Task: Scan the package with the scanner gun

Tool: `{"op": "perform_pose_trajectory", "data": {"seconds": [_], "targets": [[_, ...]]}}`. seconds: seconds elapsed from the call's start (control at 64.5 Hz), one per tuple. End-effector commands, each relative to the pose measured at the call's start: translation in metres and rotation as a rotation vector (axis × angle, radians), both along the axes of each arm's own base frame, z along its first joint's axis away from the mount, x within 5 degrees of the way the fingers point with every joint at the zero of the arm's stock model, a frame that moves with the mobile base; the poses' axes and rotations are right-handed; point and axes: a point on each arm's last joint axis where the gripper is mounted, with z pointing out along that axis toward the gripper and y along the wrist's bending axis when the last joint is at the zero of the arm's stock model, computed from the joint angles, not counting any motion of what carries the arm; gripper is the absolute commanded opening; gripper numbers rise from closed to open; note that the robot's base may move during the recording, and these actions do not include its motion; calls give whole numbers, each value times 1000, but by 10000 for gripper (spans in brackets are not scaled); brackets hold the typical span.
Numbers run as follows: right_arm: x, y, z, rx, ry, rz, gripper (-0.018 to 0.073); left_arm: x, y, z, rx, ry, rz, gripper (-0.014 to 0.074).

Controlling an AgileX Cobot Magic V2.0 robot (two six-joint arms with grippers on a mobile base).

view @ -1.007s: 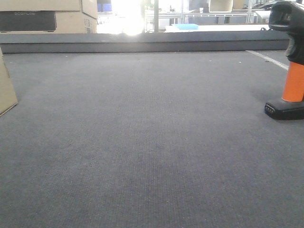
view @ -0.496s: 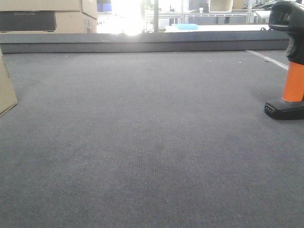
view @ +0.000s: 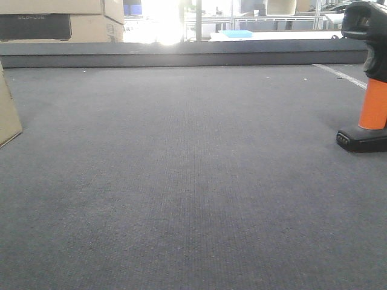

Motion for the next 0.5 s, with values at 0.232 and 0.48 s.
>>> {"op": "perform_pose_trajectory", "data": {"seconds": [0.232,0.48], "targets": [[-8,0,-30,-39,13,-6,-169,-1,0,2,-3,-30,5,-111],[-6,-2,-35,-16,-92,-24,-169,-1,0,2,-3,-30,5,-111]]}}
